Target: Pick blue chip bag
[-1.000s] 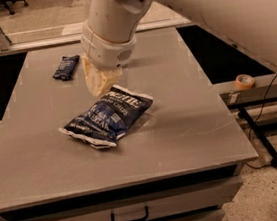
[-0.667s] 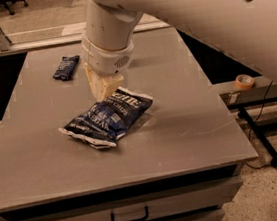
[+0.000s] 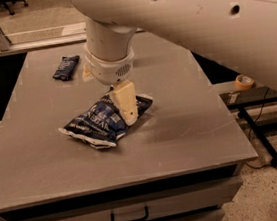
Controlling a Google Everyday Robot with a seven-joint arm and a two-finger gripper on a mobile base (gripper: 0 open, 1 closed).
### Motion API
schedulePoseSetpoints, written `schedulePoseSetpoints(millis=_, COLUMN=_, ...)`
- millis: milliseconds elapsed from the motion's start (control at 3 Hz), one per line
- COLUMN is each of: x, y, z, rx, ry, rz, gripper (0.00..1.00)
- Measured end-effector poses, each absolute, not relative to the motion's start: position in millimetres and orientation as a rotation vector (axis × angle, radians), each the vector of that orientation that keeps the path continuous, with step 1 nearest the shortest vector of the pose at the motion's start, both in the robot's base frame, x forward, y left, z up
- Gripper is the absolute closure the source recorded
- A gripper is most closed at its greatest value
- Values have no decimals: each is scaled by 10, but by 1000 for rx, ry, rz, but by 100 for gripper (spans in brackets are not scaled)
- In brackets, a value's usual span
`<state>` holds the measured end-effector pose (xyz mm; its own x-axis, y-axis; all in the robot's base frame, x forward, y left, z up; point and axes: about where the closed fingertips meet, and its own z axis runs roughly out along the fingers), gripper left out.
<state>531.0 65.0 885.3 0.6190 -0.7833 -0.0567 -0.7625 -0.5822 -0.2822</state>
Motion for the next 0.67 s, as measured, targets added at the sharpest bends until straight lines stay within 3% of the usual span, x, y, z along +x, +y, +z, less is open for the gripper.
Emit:
schedulePoseSetpoints(millis=333, x=5298, y=676, z=8679, rx=-2605, ry=1249, rz=-126, gripper=0)
schedulePoseSetpoints(millis=667, x=5289, y=693, z=8545, rx=-2633, ry=1235, rz=-129, gripper=17)
